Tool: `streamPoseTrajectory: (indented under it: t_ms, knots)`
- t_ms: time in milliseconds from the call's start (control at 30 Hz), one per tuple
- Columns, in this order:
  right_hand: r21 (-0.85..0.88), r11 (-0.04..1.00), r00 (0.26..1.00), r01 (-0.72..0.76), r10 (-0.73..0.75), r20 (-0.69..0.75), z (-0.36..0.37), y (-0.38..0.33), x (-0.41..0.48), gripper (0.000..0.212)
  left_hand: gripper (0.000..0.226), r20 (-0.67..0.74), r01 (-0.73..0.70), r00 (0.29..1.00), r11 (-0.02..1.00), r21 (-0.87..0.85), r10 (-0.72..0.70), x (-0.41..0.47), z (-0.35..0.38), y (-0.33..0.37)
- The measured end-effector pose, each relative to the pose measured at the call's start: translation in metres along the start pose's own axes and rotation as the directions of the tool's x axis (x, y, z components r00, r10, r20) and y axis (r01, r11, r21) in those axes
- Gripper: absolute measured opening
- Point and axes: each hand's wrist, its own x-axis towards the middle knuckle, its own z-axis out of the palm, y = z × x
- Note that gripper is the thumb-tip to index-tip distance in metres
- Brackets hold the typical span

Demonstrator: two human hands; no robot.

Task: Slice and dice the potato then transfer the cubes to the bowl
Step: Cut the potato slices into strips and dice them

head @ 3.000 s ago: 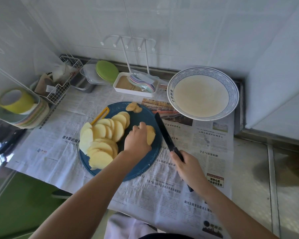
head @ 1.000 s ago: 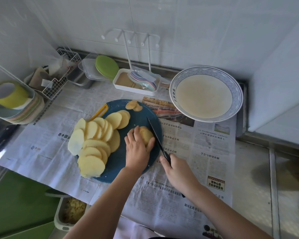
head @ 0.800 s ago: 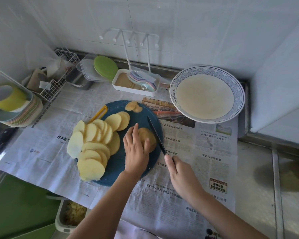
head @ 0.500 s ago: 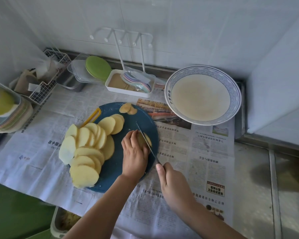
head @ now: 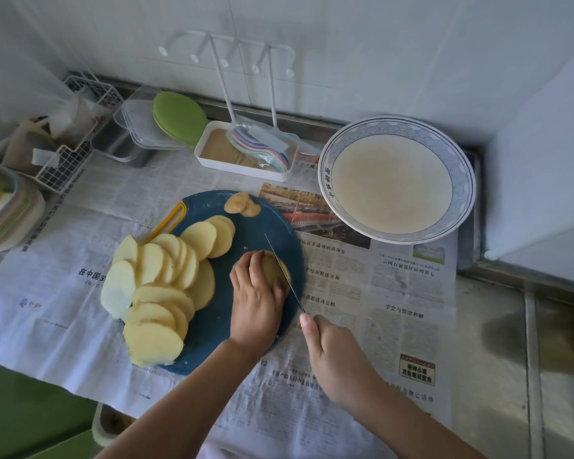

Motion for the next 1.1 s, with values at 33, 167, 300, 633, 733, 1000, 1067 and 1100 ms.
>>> streamPoseTrajectory:
  t_ms: [33, 167, 300, 633, 733, 1000, 1067, 1100]
  knots:
    - [-0.007, 1.0, 1.0, 0.006, -0.006, 0.005, -0.001, -0.001, 0.003, 0.043, 0.05, -0.003, 0.0, 1.0, 1.0, -0.002, 0.0, 0.0, 0.0, 0.0]
    - [0.004, 1.0, 1.0, 0.019, -0.019, -0.004, -0.002, -0.003, 0.019, 0.044, 0.049, -0.014, 0.01, 1.0, 1.0, -0.011, -0.011, 0.0, 0.0, 0.001]
    - [0.09, 0.996, 1.0, 0.007, -0.005, -0.02, -0.002, 0.002, 0.025, 0.052, 0.047, -0.051, 0.027, 0.998, 0.999, -0.027, -0.028, -0.001, 0.0, 0.004]
    - [0.448, 0.886, 0.993, -0.118, 0.102, 0.059, -0.006, 0.014, 0.023, 0.055, 0.043, -0.078, 0.033, 0.996, 0.999, -0.027, -0.035, -0.002, 0.001, 0.006]
    - [0.429, 0.901, 0.997, -0.069, 0.077, -0.003, -0.002, 0.011, 0.017, 0.054, 0.042, -0.073, 0.037, 0.997, 0.999, -0.017, -0.039, -0.002, 0.0, 0.007]
    - [0.292, 0.956, 0.999, 0.022, -0.01, -0.042, -0.002, 0.011, -0.001, 0.052, 0.05, -0.037, 0.069, 0.997, 0.998, -0.014, -0.069, -0.003, -0.001, 0.008]
    - [0.248, 0.968, 0.998, 0.043, -0.03, -0.056, 0.0, 0.01, -0.003, 0.051, 0.052, -0.034, 0.069, 0.997, 0.998, -0.013, -0.069, -0.002, -0.001, 0.008]
    - [0.229, 0.972, 0.998, 0.045, -0.032, -0.06, 0.0, 0.009, -0.003, 0.051, 0.052, -0.031, 0.069, 0.997, 0.998, -0.015, -0.069, -0.003, -0.002, 0.008]
